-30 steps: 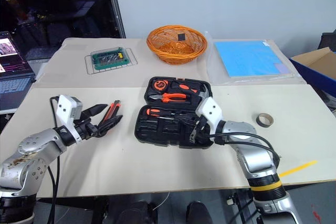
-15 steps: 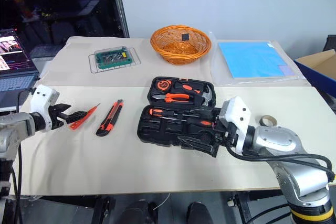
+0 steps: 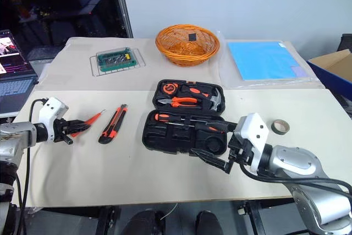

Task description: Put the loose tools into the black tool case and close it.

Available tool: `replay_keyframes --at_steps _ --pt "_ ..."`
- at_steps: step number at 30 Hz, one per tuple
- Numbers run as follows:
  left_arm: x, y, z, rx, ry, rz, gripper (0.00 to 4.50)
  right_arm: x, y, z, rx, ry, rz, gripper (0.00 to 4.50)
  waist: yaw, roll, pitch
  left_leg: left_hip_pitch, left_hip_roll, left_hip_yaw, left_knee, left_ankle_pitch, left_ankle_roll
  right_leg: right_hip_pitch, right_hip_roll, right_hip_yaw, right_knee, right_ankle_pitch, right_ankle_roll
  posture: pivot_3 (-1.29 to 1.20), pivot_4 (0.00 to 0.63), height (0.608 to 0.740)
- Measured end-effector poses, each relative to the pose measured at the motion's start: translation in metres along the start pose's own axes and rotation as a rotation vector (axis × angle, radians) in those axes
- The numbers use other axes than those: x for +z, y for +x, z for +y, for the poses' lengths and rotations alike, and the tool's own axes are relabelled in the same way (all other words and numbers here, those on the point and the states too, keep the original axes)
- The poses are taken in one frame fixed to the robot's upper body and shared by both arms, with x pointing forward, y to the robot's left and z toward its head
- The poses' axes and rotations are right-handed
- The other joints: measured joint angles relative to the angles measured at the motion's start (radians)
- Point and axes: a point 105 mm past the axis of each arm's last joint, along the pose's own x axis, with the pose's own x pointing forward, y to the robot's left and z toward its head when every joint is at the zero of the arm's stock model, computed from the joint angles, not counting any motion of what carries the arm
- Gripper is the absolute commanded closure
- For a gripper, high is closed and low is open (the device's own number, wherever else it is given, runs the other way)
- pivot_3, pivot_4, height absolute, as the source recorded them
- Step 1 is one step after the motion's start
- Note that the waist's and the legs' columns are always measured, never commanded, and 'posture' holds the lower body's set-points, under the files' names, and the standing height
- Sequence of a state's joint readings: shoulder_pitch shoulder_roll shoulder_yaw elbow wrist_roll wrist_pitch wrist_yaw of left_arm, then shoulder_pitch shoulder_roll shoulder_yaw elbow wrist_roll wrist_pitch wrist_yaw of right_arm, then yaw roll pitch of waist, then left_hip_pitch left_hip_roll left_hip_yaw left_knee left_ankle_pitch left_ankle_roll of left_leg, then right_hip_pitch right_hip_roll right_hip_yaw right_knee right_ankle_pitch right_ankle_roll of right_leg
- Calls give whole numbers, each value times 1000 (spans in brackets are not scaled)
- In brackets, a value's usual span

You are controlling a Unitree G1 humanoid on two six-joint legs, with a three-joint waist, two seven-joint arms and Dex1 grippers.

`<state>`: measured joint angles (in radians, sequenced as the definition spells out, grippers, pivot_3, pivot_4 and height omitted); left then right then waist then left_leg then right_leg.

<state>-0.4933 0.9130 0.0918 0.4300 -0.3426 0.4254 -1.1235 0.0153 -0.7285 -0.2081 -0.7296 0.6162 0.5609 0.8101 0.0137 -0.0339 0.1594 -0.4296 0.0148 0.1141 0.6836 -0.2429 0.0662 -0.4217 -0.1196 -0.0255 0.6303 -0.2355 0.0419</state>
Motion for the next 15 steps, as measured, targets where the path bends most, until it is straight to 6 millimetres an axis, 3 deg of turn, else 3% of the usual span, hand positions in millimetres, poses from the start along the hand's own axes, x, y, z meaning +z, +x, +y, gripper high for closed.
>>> replay_keyframes --at_steps 5,6,8,11,15 --pt "66 11 -54 -287 265 -63 4018 5 -15 6 -2 -9 -24 0 8 0 0 -2 -1 0 8 -1 1 4 -1 -3 -1 1 3 0 150 740" --pt "73 17 -64 -329 310 -68 4018 4 -18 7 -1 -4 -17 0 8 0 0 -2 -1 0 9 -2 2 5 -1 -3 0 1 4 0 150 740" --pt "89 47 -97 -457 404 -83 4018 2 -32 9 -31 9 3 0 21 1 0 -1 -2 -2 12 -4 8 10 -1 -4 -1 1 7 0 150 740" --pt "85 90 -148 -641 509 -40 4018 10 -47 9 -79 -38 33 0 21 1 -1 0 -2 -2 16 -7 11 15 0 -3 -4 3 10 0 150 740" --pt "76 113 -152 -648 546 26 4018 9 -61 6 -139 -37 69 0 -4 1 0 3 0 -1 16 -7 12 14 3 2 -4 4 9 0 150 740"
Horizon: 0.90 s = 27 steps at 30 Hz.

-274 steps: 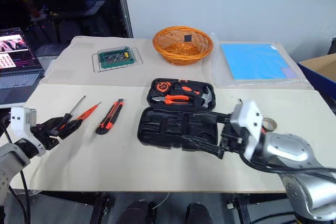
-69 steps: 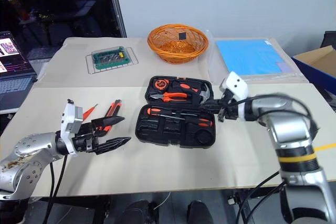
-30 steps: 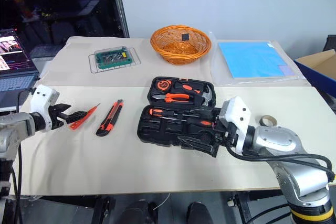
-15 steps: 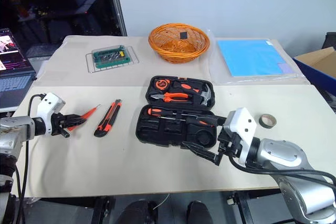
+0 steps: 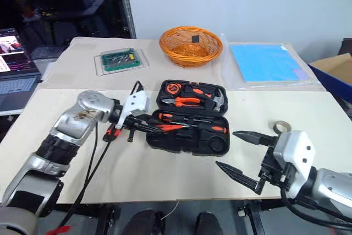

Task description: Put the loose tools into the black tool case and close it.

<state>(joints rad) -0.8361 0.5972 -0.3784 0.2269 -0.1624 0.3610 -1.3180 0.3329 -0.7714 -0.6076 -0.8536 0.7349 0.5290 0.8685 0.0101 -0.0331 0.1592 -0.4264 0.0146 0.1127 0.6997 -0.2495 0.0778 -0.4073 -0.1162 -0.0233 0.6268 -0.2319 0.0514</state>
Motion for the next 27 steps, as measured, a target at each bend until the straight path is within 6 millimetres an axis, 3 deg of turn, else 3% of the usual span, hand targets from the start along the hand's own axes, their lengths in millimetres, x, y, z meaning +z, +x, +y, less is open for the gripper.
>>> replay_keyframes --at_steps 4,9,24,25,27 --pt "0 16 15 23 46 45 4018 3 -7 2 -22 -4 16 0 4 0 0 1 0 0 0 0 0 1 0 0 0 0 0 0 150 740" --pt "-19 19 20 8 62 125 4018 8 -7 9 -23 -3 25 0 2 0 0 1 0 0 0 0 1 0 0 1 0 0 0 0 150 740" --pt "-12 38 23 -40 161 148 4018 11 -6 9 -73 2 36 0 8 0 0 1 -1 0 0 -1 2 2 -3 -1 -1 0 1 0 150 740" --pt "-12 38 23 -41 161 151 3017 12 -6 10 -67 4 34 0 9 0 0 1 -1 0 0 -1 2 2 -3 -1 -1 0 1 0 150 740" --pt "-14 39 23 -45 156 156 2573 14 -5 12 -58 2 32 0 8 0 0 0 -1 0 1 -1 2 1 -3 -1 -1 0 1 0 150 740"
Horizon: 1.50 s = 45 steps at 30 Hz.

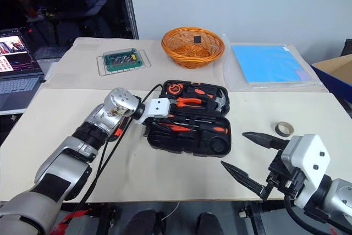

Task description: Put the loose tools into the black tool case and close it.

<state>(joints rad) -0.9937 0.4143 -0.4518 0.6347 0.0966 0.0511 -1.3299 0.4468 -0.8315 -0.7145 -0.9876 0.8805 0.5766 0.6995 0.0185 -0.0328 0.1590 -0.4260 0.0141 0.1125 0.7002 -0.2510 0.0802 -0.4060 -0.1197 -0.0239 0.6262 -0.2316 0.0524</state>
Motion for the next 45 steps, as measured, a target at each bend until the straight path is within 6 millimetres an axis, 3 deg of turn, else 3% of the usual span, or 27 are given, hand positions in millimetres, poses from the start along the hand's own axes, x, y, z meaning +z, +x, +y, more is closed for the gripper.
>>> replay_keyframes --at_steps 3,6,9,11,14,15,20,24,37,45 --pt "1 -1 -3 -21 -15 -13 1444 0 0 1 0 4 1 0 -2 0 0 0 0 0 0 0 0 0 0 0 0 0 0 0 150 740" --pt "7 -10 -5 -18 -104 -115 1444 -1 0 1 -4 6 3 0 -8 0 0 -1 0 0 0 0 0 -1 0 0 0 0 0 0 150 740" --pt "24 -30 4 47 -190 -266 2166 0 1 1 -1 5 -2 0 -7 0 0 -1 0 -1 0 0 0 -1 0 0 1 0 0 0 150 740" --pt "29 -44 9 119 -272 -373 2993 0 4 1 12 14 -12 0 -8 0 0 1 0 -1 0 0 0 0 0 0 0 0 0 0 150 740" --pt "21 -42 4 165 -346 -414 3753 0 5 -2 7 16 -21 0 -8 1 0 2 0 -1 0 0 0 1 -1 1 1 0 1 0 150 740" --pt "13 -34 -2 173 -399 -429 4309 -1 5 -3 5 19 -20 0 -7 0 0 1 0 -1 0 0 0 1 -1 0 1 0 1 0 150 740" --pt "-3 1 -7 380 -523 -408 4444 -2 8 -5 10 21 -20 0 5 0 0 0 -1 -1 2 0 1 2 -2 -1 0 1 2 0 150 740" --pt "-3 1 -2 457 -476 -368 4444 -3 7 -4 14 23 -17 0 4 1 0 2 -1 -1 2 0 0 2 -3 0 1 1 2 0 150 740" --pt "-7 7 -25 374 -405 -279 4444 -7 6 0 32 37 3 0 -2 5 -4 4 0 -1 2 0 0 3 -4 1 0 2 1 0 150 740" --pt "-9 7 -27 339 -571 -313 4444 -7 6 1 39 36 4 0 -4 6 -12 5 0 -1 2 0 0 4 -5 1 0 2 1 0 150 740"
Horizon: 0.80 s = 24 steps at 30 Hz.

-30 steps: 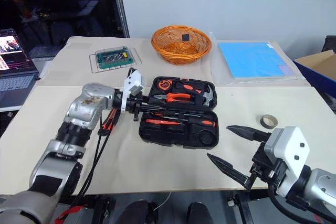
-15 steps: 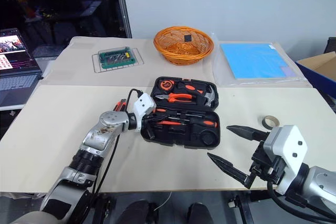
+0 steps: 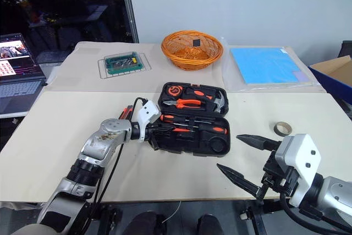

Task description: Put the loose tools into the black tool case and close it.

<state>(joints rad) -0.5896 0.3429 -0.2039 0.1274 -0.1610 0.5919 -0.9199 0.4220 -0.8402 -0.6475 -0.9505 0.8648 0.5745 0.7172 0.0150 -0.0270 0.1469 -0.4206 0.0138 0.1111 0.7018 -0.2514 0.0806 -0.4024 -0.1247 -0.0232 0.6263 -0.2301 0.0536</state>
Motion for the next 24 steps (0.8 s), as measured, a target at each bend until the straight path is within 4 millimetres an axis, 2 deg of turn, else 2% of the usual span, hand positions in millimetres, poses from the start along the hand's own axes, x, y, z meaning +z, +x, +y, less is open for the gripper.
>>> replay_keyframes --at_steps 10,15,20,24 --pt "-6 -1 -1 1 -102 34 4444 -1 1 -1 -2 -13 7 0 -7 3 -7 2 1 1 -3 0 0 0 1 4 0 -1 -2 0 150 740" --pt "2 -2 5 28 -168 -54 4444 0 2 -1 1 -18 4 0 -3 3 -6 0 1 2 -3 0 0 -2 1 4 0 -1 -2 0 150 740" --pt "14 -8 2 -22 -326 -144 4444 0 2 -1 3 -19 0 0 -2 3 -6 -2 0 2 -3 0 0 -2 0 3 -1 -1 -1 0 150 740" --pt "17 -11 11 43 -285 -123 4444 -1 3 -1 8 -13 -1 0 0 2 -6 -2 0 2 -4 0 0 -2 0 3 -2 0 -1 0 150 740"
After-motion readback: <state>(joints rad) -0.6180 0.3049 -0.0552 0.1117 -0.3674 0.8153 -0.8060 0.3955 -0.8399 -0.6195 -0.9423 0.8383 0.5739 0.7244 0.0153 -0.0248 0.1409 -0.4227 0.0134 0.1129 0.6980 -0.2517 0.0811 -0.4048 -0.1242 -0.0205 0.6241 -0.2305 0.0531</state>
